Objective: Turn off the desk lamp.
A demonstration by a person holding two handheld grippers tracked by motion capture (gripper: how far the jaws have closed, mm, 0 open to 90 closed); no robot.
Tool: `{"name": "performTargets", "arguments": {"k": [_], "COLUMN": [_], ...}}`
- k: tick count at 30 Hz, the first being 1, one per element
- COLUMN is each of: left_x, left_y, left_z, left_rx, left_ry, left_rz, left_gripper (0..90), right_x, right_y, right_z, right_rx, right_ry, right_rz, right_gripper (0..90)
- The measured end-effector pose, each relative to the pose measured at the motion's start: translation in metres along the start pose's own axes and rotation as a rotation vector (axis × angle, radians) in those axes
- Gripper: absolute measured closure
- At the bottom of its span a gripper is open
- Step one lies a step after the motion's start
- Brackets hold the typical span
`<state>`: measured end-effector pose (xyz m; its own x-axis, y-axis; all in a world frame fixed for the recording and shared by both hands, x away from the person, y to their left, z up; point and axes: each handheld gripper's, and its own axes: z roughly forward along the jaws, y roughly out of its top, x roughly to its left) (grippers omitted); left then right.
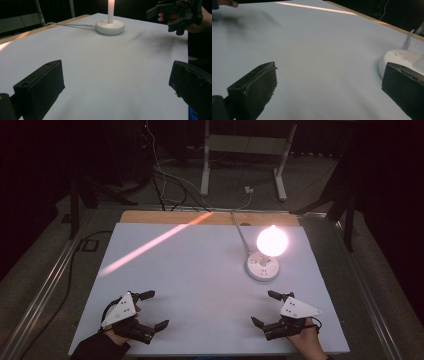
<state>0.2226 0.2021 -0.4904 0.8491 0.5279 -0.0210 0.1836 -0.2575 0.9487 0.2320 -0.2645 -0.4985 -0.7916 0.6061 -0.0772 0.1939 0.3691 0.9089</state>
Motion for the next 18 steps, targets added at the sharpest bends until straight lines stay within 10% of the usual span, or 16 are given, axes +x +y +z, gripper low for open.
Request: {"name": "performTargets", "arguments": {"k": [18], "left_x": [0.0003], "left_y": [0.0007], "left_z": [-0.0011], "left_rx": [-0.001], "left_ry": [-0.004], "left_rz": [-0.005], "left_gripper": [0.5], "right_x": [0.003], "right_y": [-0.0007], "right_z": [0.0036], "right_rx": [0.04], "right_ry": [0.005], "right_rz": [-0.026], "right_gripper": [0.0]}}
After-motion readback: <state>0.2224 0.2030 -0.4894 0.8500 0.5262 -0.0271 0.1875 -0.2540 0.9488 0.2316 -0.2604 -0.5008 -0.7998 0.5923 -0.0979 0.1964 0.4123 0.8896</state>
